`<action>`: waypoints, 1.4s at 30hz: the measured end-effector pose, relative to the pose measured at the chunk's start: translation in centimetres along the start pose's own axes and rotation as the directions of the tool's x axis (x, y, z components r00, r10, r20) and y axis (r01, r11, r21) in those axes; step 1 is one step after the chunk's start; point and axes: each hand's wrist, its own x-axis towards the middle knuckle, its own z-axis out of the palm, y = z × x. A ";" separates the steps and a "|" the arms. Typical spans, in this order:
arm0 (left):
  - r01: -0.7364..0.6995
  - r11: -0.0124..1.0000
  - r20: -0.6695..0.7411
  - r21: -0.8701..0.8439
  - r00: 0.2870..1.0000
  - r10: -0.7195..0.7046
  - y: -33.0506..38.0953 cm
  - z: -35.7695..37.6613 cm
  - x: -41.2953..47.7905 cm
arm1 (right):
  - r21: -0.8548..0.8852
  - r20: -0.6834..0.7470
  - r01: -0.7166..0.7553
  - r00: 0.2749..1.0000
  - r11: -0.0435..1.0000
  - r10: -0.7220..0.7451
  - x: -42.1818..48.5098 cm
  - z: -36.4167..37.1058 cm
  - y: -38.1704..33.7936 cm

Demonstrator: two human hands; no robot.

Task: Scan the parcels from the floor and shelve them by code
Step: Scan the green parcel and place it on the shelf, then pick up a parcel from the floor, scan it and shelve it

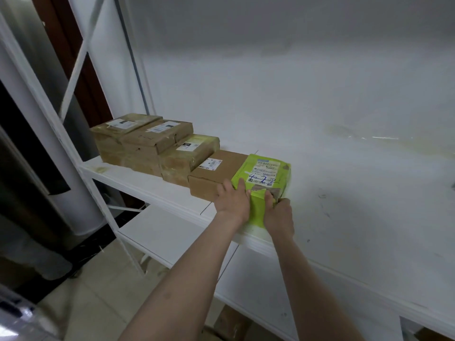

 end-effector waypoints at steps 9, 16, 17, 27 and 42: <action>0.006 1.000 0.008 0.026 1.000 -0.007 0.0 0.0 2.9 | -0.053 -0.046 0.012 0.999 0.999 -0.015 2.1 1.9 -0.6; 0.019 0.999 0.016 0.032 1.000 -0.020 0.3 0.2 4.1 | -0.054 -0.042 -0.018 0.999 0.998 0.015 2.8 2.1 -0.9; 0.024 0.999 0.024 0.032 0.999 -0.025 0.3 0.2 4.2 | -0.046 -0.034 -0.023 0.999 0.999 0.022 2.7 2.1 -0.9; -0.107 0.978 -0.211 -0.177 0.975 0.069 -1.4 1.5 -0.7 | 0.162 -0.201 0.078 0.979 0.984 -0.045 -3.0 0.3 2.2; -0.174 0.835 0.088 -0.522 0.963 0.255 -10.2 20.0 -23.7 | 0.159 -0.288 -0.181 0.932 0.971 0.221 -26.7 -2.7 23.8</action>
